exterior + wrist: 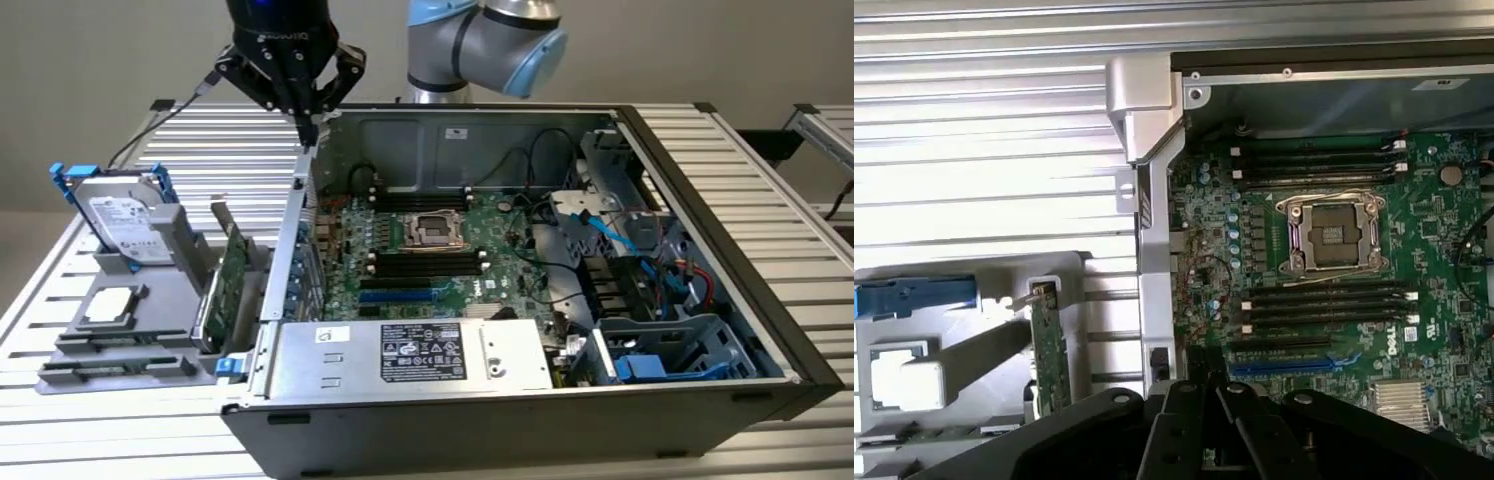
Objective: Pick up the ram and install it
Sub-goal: 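Reach for the ram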
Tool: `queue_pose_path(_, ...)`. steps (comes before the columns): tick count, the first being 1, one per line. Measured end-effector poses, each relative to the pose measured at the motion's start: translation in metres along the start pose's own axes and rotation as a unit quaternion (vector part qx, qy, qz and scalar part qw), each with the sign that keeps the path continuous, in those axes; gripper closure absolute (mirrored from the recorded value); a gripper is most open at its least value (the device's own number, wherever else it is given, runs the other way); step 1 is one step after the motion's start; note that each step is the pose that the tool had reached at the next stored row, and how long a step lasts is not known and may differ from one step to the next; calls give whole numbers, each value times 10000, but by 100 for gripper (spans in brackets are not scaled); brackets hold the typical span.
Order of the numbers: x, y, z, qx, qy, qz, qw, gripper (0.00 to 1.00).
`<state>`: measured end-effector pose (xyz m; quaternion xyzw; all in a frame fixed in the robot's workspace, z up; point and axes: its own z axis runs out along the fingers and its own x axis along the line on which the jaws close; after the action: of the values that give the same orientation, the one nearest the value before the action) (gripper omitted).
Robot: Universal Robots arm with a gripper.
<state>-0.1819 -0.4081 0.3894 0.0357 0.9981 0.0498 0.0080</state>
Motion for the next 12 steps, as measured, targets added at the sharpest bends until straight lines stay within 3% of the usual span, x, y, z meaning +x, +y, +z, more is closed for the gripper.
queue_pose_path(3,92,-21,3,16,1,-1,10000,89)
queue_pose_path(8,179,-43,-1,87,-4,-11,10000,89)
queue_pose_path(12,236,-69,-3,106,-4,-22,9999,89)
